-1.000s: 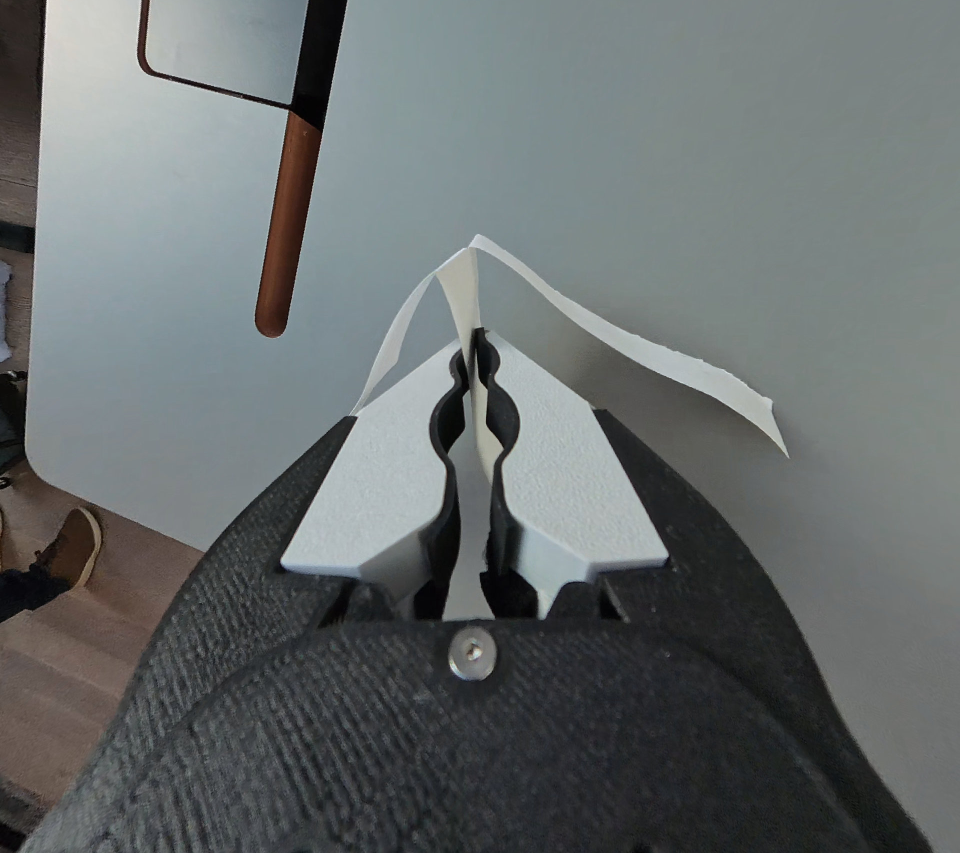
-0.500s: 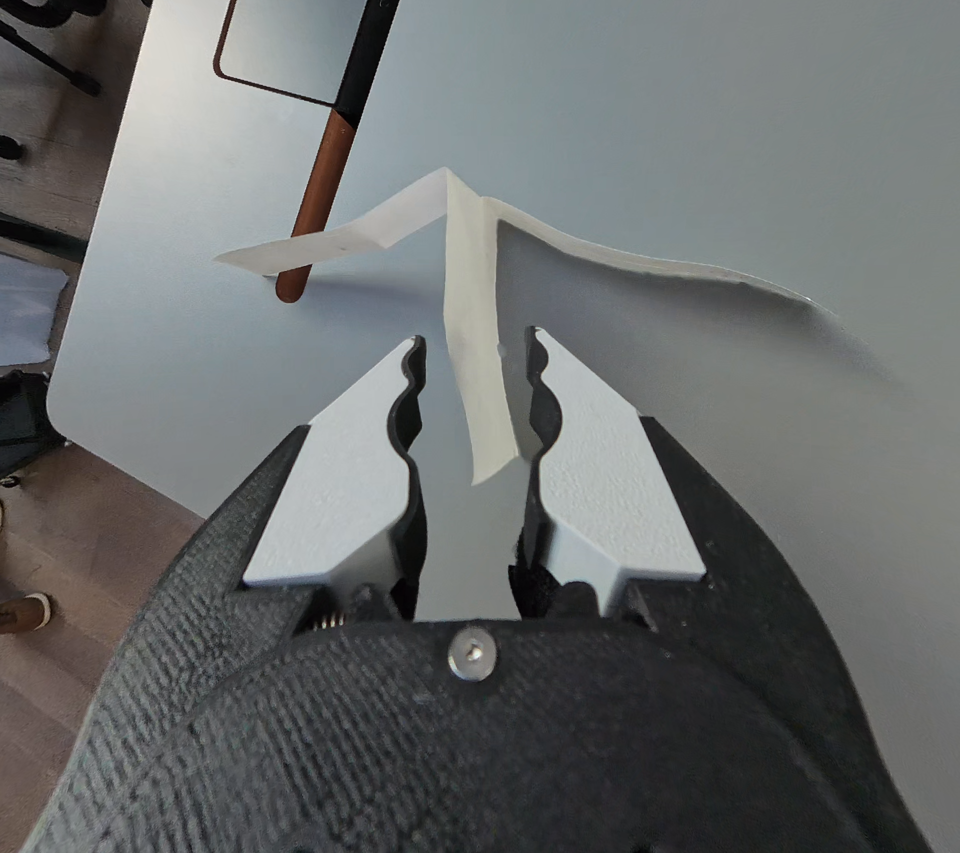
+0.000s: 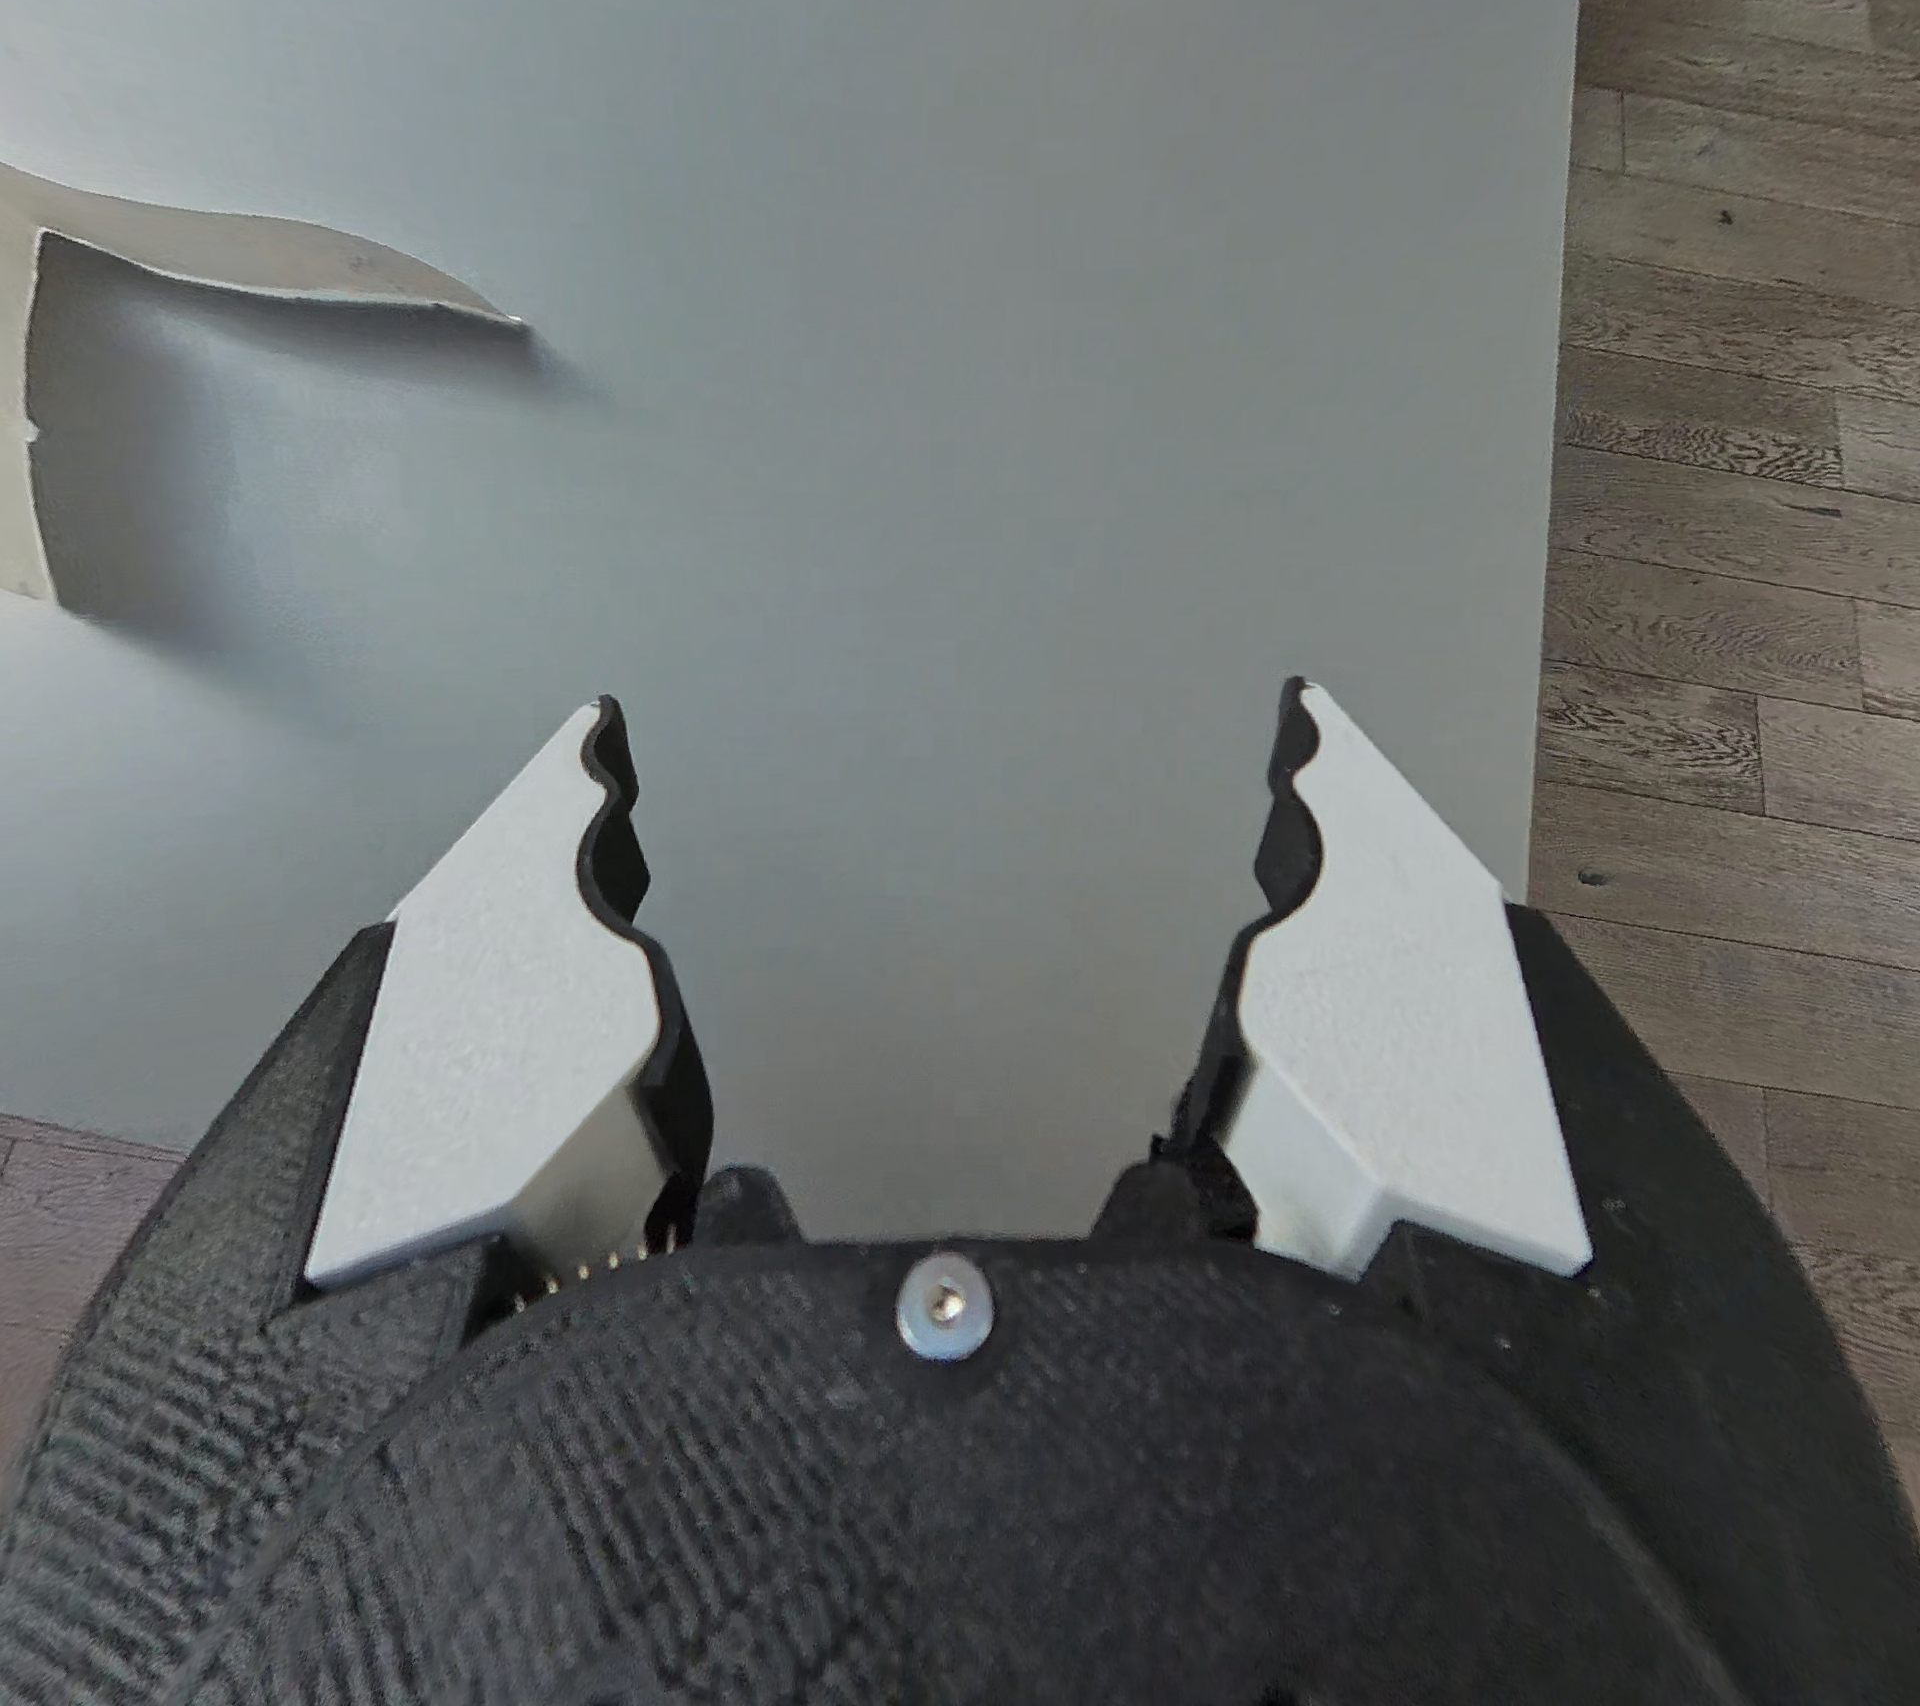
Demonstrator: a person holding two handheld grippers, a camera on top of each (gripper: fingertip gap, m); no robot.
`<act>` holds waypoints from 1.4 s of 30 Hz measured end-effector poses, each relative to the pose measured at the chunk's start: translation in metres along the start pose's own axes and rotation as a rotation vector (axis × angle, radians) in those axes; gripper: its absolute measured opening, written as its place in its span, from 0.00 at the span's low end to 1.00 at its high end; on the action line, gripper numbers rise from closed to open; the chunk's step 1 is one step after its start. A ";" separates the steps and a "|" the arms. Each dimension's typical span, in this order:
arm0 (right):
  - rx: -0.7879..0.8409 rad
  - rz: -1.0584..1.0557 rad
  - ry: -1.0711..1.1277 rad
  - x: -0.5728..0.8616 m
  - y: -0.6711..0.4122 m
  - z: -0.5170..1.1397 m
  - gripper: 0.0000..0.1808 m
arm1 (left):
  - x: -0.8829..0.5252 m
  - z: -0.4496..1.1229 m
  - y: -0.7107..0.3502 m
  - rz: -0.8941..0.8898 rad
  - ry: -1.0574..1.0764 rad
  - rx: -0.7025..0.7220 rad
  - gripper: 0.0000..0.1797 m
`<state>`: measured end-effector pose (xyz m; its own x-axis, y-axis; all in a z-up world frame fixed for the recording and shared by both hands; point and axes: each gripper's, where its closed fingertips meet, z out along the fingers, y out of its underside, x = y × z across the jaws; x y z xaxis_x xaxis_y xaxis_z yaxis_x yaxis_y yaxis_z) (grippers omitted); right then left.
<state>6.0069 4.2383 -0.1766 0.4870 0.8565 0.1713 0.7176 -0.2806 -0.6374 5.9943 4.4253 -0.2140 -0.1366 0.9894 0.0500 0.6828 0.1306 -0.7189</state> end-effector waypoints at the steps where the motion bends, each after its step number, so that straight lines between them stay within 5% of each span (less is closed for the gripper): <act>1: 0.001 0.018 -0.020 0.007 -0.005 0.020 0.54 | 0.009 0.009 -0.001 -0.007 -0.007 -0.009 0.70; 13: -0.054 -0.074 -0.183 0.007 -0.013 0.142 0.65 | 0.049 0.095 0.007 -0.057 -0.056 -0.132 0.80; 18: -0.067 -0.065 -0.170 0.011 -0.020 0.134 0.59 | 0.040 0.107 0.000 -0.100 -0.117 -0.128 0.80; 24: 0.091 -0.100 -0.406 -0.079 -0.048 0.003 0.38 | 0.025 0.102 -0.014 -0.124 -0.230 -0.095 0.79; 28: -0.078 -0.408 -0.366 -0.157 -0.007 0.019 0.38 | 0.002 0.093 -0.030 -0.130 -0.325 -0.048 0.78; 32: -0.232 -0.363 -0.340 -0.168 0.020 0.059 0.22 | -0.022 0.086 -0.038 -0.191 -0.407 -0.071 0.78; 34: -0.228 -0.379 -0.272 -0.159 0.020 0.072 0.04 | -0.030 0.081 -0.042 -0.236 -0.429 -0.070 0.78; 36: -0.223 -0.371 -0.250 -0.157 0.016 0.072 0.00 | -0.032 0.078 -0.047 -0.280 -0.432 -0.066 0.78; 42: 0.142 -0.080 -0.255 -0.159 -0.102 -0.034 0.00 | -0.036 0.065 -0.070 -0.262 -0.488 -0.016 0.76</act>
<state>5.8730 4.1156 -0.1135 0.2782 0.9596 0.0428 0.6630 -0.1596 -0.7315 5.9049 4.3765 -0.2110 -0.6174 0.7797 -0.1042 0.5917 0.3731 -0.7146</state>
